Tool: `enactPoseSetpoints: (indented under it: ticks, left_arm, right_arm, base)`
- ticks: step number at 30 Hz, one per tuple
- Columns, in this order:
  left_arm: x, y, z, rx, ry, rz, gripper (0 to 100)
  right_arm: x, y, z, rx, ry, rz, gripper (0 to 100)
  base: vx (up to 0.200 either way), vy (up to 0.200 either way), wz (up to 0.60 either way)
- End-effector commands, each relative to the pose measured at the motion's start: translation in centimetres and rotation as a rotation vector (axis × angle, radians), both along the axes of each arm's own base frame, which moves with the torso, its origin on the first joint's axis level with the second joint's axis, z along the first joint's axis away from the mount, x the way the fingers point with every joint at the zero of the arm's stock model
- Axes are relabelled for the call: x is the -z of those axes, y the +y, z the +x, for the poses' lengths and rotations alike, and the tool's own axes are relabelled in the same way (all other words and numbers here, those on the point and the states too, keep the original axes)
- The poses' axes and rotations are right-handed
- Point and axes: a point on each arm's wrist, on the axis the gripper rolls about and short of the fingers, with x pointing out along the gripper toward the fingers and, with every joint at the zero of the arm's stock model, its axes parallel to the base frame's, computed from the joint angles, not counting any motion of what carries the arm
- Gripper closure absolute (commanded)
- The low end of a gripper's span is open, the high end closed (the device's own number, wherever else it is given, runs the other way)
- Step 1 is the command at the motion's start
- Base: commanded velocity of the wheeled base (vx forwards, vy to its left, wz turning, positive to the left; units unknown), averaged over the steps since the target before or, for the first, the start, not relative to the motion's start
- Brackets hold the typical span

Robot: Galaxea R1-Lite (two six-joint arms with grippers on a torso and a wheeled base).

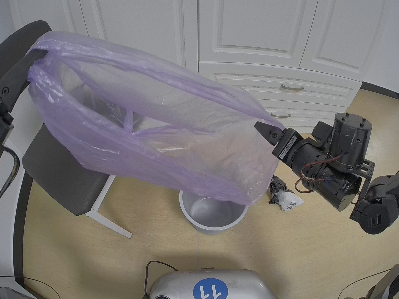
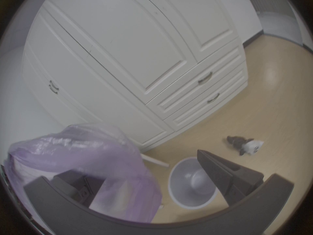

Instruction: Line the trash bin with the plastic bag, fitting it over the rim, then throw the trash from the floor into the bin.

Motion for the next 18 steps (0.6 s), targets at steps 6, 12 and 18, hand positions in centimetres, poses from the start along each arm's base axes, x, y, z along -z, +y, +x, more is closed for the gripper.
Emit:
enactPoseSetpoints:
  ticks: [6, 12, 18]
  left_arm:
    - [-0.7, 0.0, 0.0, 0.001, -0.028, -0.035, 100]
    - [-1.1, 0.0, 0.0, 0.003, -0.034, -0.052, 100]
    - [-1.1, -0.3, 0.3, 0.02, -0.013, -0.068, 100]
  right_arm:
    - [2.4, -0.1, -0.5, -0.188, 0.132, 0.057, 0]
    - [4.8, 1.4, 0.4, -0.188, 0.185, 0.058, 0]
    - [6.7, 3.3, 1.6, -0.182, 0.079, 0.229, 0]
  base:
    - [0.0, 0.0, 0.0]
    - [0.0, 0.0, 0.0]
    - [0.0, 0.0, 0.0]
